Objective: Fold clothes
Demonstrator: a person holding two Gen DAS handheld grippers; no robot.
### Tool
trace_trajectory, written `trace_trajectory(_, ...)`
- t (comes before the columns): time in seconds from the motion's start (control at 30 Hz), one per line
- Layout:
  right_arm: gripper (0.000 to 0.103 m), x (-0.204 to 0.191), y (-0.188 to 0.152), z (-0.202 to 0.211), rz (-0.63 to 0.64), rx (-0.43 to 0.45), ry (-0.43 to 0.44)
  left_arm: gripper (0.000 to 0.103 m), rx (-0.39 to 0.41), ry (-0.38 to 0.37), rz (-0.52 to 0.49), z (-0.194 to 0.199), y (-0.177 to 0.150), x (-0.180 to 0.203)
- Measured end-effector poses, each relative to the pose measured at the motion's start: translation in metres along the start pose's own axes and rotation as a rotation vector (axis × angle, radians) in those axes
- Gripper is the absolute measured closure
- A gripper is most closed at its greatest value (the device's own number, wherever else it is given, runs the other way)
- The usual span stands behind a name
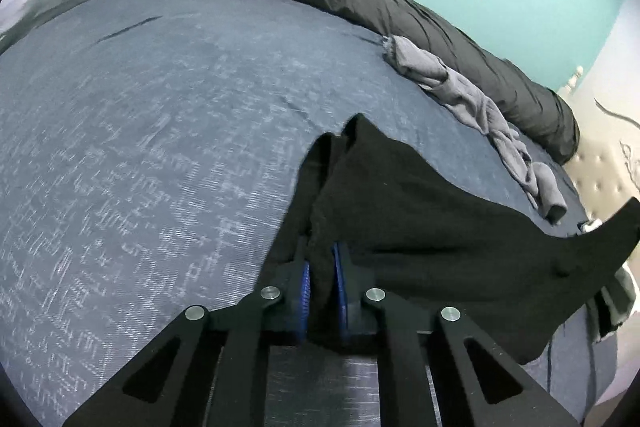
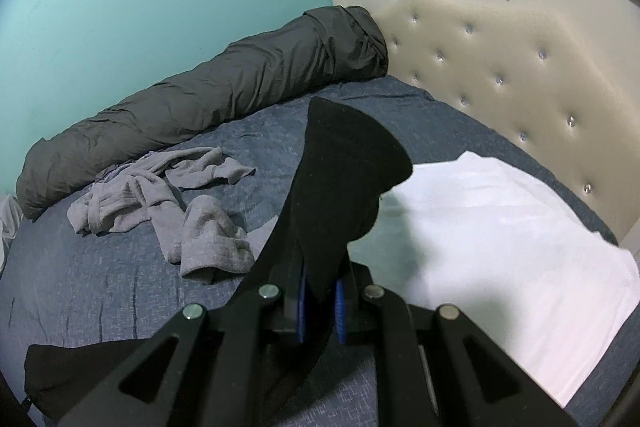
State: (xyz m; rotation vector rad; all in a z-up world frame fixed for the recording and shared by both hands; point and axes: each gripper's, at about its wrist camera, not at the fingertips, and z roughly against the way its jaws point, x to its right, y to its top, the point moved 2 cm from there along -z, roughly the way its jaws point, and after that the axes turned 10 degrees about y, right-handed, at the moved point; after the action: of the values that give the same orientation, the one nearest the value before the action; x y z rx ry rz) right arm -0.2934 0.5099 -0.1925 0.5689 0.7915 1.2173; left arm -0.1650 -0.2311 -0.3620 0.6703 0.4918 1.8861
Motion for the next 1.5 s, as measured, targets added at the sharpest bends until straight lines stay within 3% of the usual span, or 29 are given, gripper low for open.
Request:
trace_trajectory(0.13, 0.093, -0.013, 0.003, 0.002, 0.024, -0.003, -0.002, 0.090, -0.004, 0.034, -0.019, -0.006, -0.001, 0.004)
trace_trajectory(0.2, 0.093, -0.021, 0.005, 0.003, 0.040, -0.007, -0.001, 0.078, -0.007, 0.049, -0.028, -0.006, -0.001, 0.006)
trace_trajectory(0.4, 0.093, -0.064, 0.004, 0.005, 0.143, -0.029, 0.017, 0.065, 0.020, 0.073, -0.011, 0.006, 0.003, -0.003)
trace_trajectory(0.53, 0.093, -0.117, -0.001, 0.006, 0.239, -0.052, 0.057, 0.064, 0.031, 0.074, -0.001, 0.013, 0.003, -0.010)
trace_trajectory(0.87, 0.093, -0.294, -0.047, 0.002, 0.506, -0.122, 0.218, 0.064, 0.053, 0.074, -0.005, 0.025, 0.004, -0.019)
trace_trajectory(1.07, 0.093, -0.389, -0.098, -0.004, 0.643, -0.164, 0.304, 0.064, 0.058, 0.063, -0.001, 0.029, 0.003, -0.024)
trace_trajectory(1.3, 0.093, -0.471, -0.159, -0.007, 0.788, -0.199, 0.371, 0.064, 0.057, 0.049, 0.011, 0.032, 0.002, -0.028)
trace_trajectory(1.5, 0.093, -0.511, -0.179, -0.003, 0.833, -0.182, 0.373, 0.064, 0.063, 0.043, 0.031, 0.035, 0.003, -0.036)
